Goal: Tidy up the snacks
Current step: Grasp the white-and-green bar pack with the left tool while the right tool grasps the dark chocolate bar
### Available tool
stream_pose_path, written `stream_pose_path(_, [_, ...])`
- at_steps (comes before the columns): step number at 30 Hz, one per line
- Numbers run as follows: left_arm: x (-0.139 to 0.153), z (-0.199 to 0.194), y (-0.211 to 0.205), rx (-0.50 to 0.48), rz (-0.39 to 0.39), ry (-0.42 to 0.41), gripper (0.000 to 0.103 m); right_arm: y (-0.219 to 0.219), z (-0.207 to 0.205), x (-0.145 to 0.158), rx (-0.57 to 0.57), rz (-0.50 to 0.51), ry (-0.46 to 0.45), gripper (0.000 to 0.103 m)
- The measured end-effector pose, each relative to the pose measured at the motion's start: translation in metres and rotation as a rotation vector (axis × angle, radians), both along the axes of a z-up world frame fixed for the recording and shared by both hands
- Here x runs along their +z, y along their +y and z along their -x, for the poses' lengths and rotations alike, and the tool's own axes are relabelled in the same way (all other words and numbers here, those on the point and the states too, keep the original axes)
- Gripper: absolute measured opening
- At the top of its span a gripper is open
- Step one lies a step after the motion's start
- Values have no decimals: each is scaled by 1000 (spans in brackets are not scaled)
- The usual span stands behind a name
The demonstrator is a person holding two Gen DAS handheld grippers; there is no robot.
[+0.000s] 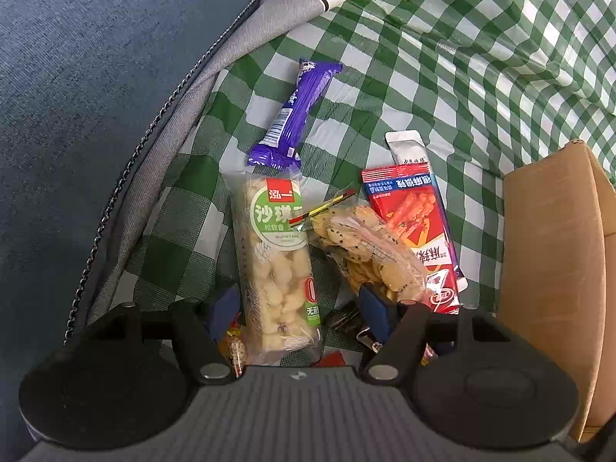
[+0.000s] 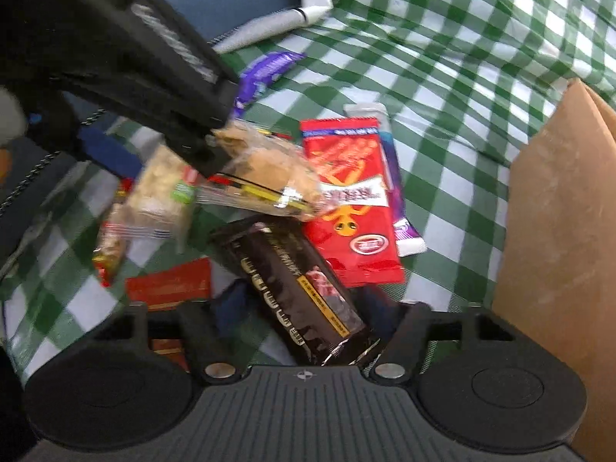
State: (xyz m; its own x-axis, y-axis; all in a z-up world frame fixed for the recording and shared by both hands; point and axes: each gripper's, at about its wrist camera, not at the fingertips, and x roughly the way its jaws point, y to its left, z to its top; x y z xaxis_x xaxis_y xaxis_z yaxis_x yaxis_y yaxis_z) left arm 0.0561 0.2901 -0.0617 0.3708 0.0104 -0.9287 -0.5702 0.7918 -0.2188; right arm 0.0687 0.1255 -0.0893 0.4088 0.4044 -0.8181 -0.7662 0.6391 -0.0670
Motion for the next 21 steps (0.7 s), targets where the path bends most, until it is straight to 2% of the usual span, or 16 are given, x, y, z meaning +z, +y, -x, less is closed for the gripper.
stream_pose_path(3, [-2,-1,-3,-13,-5,11,73,0,10,4,40,-2,-4,41])
stream_pose_path(10, [-7,1,-3,-33,-24,50,71,-16,25,25,24,-63,35,40])
stream_pose_path(11, [-7,2,-3,-39,-25,51,69,-20,28,28,13,-70,44,40])
stream_pose_path(16, [-5,6,-5,-92,-44,44,45,-46,46,42,-82,-92,81,40])
stream_pose_path(21, [3,15,-2,-83,-42,8,43,-60,61,38,-118,-89,103,40])
